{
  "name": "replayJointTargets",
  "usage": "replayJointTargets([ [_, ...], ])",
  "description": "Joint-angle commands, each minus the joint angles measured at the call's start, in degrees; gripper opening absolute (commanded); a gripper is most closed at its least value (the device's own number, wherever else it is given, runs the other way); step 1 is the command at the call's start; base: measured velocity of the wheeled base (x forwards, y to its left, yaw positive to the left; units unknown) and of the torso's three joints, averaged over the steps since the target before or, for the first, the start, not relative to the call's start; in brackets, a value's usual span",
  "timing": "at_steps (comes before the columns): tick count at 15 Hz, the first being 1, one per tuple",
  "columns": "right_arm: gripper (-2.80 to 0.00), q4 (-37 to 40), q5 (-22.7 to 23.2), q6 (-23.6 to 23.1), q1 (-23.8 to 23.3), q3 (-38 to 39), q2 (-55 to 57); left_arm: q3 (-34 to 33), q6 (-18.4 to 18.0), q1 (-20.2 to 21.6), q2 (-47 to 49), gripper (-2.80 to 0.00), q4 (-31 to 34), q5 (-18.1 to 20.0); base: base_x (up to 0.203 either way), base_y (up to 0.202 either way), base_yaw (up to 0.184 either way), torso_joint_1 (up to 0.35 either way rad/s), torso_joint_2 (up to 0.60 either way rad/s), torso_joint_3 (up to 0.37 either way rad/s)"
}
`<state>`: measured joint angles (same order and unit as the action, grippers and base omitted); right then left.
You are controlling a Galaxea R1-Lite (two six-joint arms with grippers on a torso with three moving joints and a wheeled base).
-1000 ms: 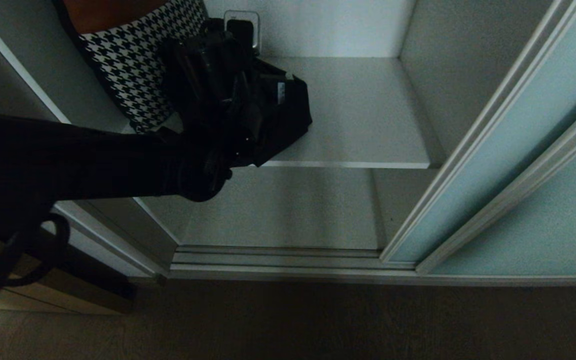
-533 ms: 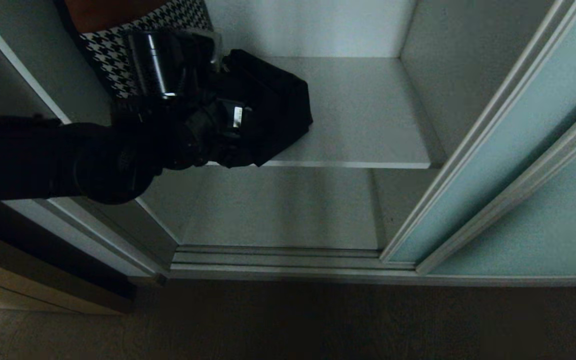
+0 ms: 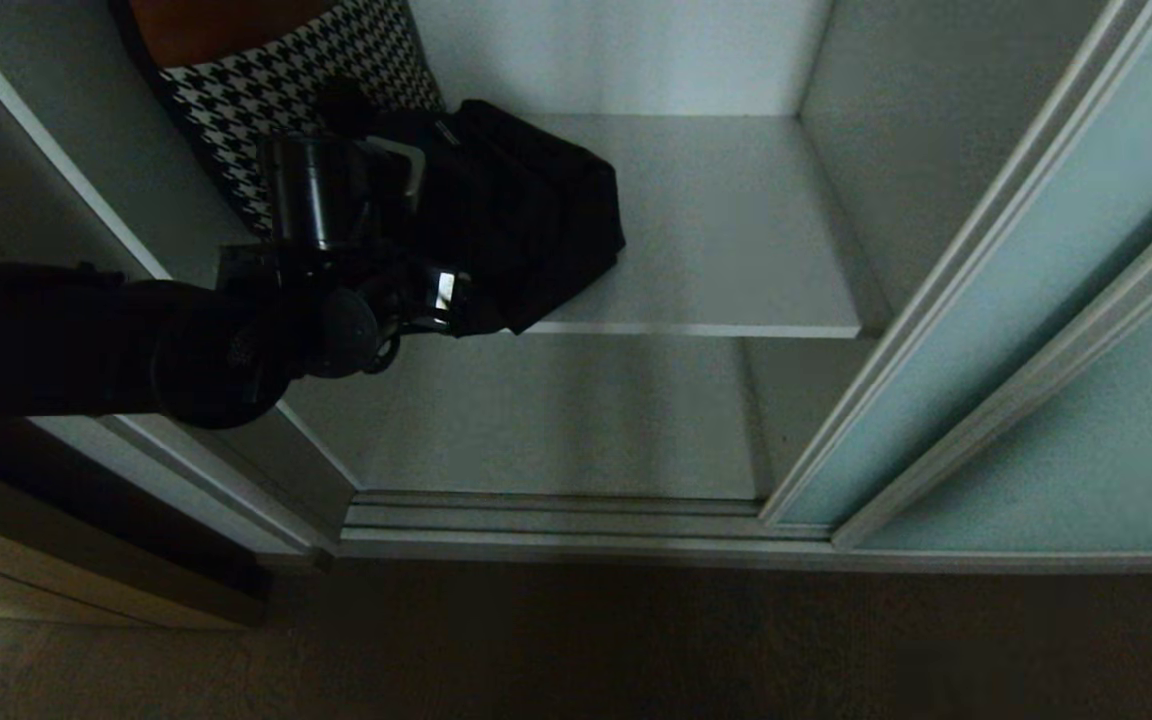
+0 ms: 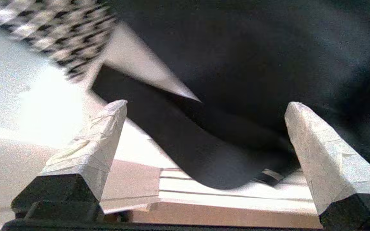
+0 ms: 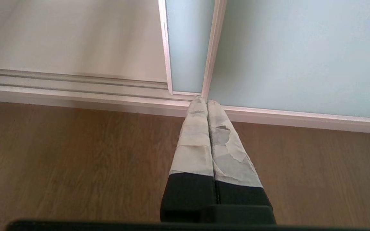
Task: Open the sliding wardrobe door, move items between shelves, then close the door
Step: Close the door
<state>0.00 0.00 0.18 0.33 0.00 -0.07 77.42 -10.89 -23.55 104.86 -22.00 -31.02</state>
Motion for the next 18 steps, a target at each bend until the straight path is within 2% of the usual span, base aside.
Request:
replayJointTargets([
  [1,-2.80,0.0,0.0,0.0,0.1,0.0,-0.1,0.8,1.2,1.1,4.5,0.00,-1.9,-1.0,0.000,0.000,0.000,0.000,0.00,0.000],
  [3,-2.80,0.0,0.0,0.0,0.0,0.0,-0.1,1.4,1.9,1.4,7.9,0.00,-6.7,-1.4,0.000,0.000,0.000,0.000,0.00,0.000],
  [7,-2.80,0.0,0.0,0.0,0.1,0.0,-0.1,4.5,2.0,1.6,11.1,0.00,-8.5,-1.5,0.000,0.000,0.000,0.000,0.00,0.000],
  [11,-2.80,0.0,0.0,0.0,0.1,0.0,-0.1,8.7,2.1,1.4,12.8,0.00,-16.5,-1.3,0.000,0.000,0.000,0.000,0.00,0.000],
  [16,-2.80,0.0,0.0,0.1,0.0,0.0,-0.1,10.9,2.4,1.3,15.5,0.00,-18.1,-0.6,0.000,0.000,0.000,0.000,0.00,0.000],
  [18,-2.80,0.0,0.0,0.0,0.1,0.0,-0.1,14.3,2.6,1.2,19.4,0.00,-20.0,-0.7,0.000,0.000,0.000,0.000,0.00,0.000],
])
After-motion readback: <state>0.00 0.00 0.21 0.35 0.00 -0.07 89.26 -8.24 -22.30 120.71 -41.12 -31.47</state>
